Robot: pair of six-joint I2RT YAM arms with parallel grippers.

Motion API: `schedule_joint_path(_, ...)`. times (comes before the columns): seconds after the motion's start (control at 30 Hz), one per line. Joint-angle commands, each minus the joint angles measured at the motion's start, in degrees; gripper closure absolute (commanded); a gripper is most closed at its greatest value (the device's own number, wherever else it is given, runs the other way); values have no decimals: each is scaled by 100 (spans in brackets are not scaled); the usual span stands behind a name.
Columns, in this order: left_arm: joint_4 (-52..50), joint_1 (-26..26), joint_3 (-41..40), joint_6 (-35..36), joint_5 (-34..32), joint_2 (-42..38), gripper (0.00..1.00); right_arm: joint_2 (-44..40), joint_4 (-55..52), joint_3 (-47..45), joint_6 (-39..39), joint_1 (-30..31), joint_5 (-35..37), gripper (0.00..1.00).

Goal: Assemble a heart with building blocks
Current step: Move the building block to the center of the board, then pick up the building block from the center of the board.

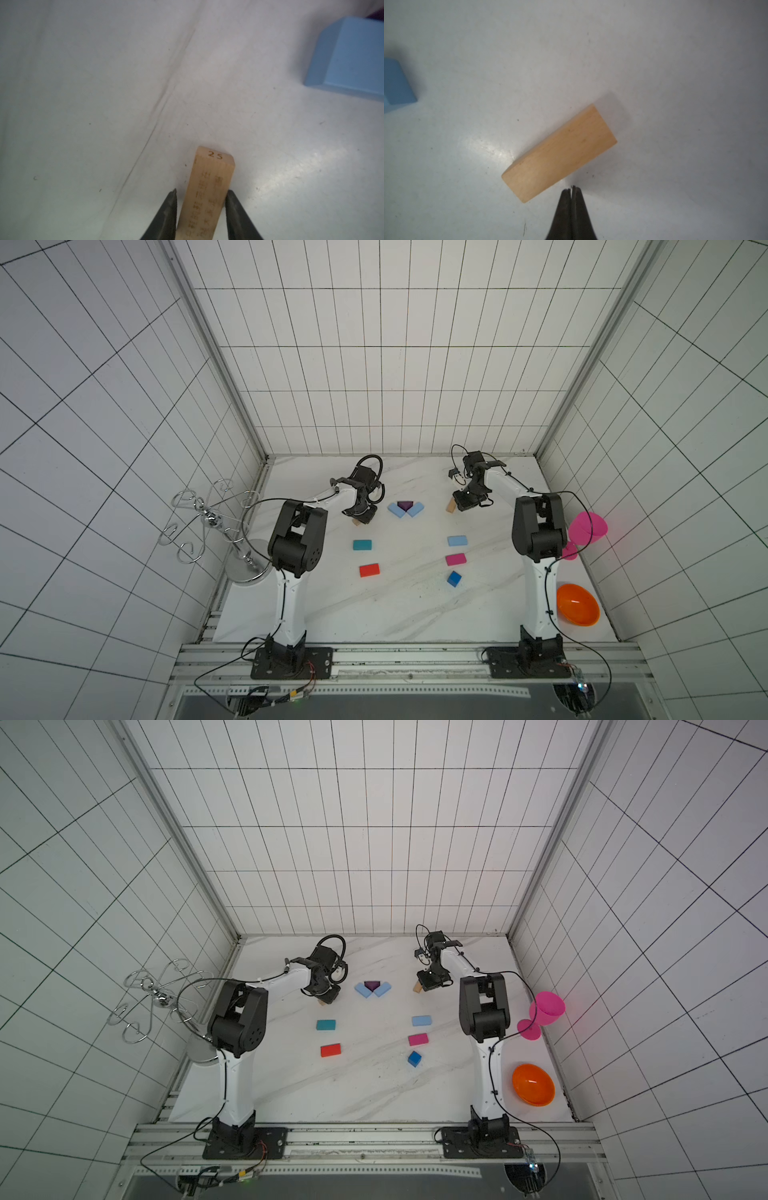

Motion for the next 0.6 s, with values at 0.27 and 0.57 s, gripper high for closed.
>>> schedule_joint_path(0.27, -250, -114, -168, 27, -71, 318, 62, -497, -435, 567, 501, -81, 145, 32)
schedule_joint_path(0.57, -303, -140, -75, -7, -87, 417, 62, 666, -2504, 2674, 3409, 145, 512, 38)
